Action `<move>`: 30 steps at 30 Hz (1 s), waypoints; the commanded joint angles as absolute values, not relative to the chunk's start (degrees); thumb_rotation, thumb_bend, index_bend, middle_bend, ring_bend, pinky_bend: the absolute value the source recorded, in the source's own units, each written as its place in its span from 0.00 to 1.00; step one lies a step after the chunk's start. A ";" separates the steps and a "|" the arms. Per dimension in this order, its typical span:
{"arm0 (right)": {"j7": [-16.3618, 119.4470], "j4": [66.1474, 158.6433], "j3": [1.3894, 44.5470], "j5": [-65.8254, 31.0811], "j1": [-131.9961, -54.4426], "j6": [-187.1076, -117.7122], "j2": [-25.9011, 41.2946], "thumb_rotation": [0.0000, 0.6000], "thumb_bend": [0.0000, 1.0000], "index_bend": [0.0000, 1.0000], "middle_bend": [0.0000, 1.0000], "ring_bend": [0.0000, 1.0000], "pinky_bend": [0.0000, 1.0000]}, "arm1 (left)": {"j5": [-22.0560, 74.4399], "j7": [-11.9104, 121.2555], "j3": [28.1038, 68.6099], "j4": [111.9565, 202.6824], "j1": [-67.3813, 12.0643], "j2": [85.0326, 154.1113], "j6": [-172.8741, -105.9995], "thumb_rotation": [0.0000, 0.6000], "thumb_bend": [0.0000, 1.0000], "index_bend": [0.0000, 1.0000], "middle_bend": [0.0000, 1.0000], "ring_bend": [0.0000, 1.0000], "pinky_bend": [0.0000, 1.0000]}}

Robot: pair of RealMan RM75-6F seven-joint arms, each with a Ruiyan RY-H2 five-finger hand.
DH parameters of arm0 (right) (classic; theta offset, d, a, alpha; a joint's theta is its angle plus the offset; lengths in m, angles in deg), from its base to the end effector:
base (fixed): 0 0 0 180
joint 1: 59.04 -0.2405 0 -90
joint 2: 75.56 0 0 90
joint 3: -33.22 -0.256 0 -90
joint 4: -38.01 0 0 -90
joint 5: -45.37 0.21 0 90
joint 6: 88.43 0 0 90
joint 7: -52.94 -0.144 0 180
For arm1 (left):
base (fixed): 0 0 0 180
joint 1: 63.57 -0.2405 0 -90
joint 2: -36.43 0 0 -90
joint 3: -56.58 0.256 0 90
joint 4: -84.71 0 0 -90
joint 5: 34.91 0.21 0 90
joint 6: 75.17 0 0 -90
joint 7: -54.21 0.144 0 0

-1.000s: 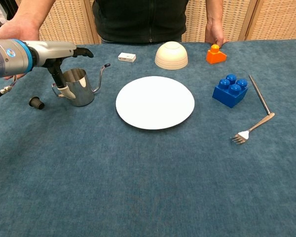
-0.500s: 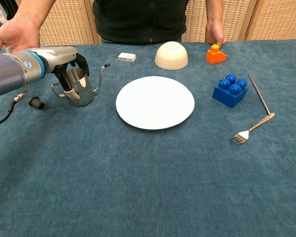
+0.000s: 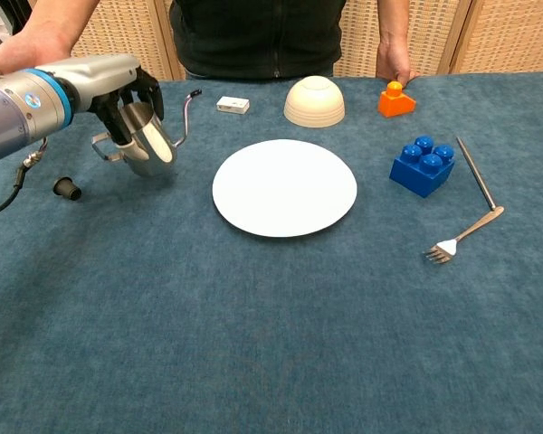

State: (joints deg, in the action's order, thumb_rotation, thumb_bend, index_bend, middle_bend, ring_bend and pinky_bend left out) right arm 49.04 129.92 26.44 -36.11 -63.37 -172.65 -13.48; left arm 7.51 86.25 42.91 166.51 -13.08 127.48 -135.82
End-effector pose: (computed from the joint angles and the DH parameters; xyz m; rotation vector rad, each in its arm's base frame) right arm -0.3216 -0.1921 0.1841 1.2682 -0.9177 0.9262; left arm -0.1322 0.3878 -0.0036 -1.6579 -0.9494 -0.8156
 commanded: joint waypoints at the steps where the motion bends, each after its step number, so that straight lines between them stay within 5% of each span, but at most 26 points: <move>1: 48.99 130.00 26.52 -36.23 -63.36 -172.63 -13.52 1.00 0.00 0.00 0.00 0.00 0.00 | 13.38 86.05 43.33 173.53 -14.12 123.87 -139.36 1.00 0.26 0.67 0.55 0.39 0.50; 12: 48.61 130.43 26.94 -37.35 -63.15 -173.21 -13.79 1.00 0.00 0.00 0.00 0.00 0.00 | 22.08 95.86 45.09 188.83 -19.23 109.64 -152.17 1.00 0.26 0.67 0.55 0.39 0.50; 18: 48.87 130.72 27.17 -37.89 -63.14 -173.39 -13.78 1.00 0.00 0.00 0.00 0.00 0.00 | 21.60 91.37 46.37 187.52 -22.69 105.02 -150.80 1.00 0.26 0.67 0.55 0.39 0.50; 30: 49.33 130.63 27.07 -37.39 -63.22 -173.17 -13.57 1.00 0.00 0.00 0.00 0.00 0.00 | 20.96 84.06 48.03 179.91 -25.06 106.48 -145.04 1.00 0.25 0.67 0.55 0.39 0.50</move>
State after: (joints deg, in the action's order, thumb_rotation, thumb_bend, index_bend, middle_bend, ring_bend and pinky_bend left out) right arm 49.35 130.67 27.11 -37.45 -63.20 -173.21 -13.57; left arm 21.21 84.07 47.73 180.48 -24.69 106.16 -145.34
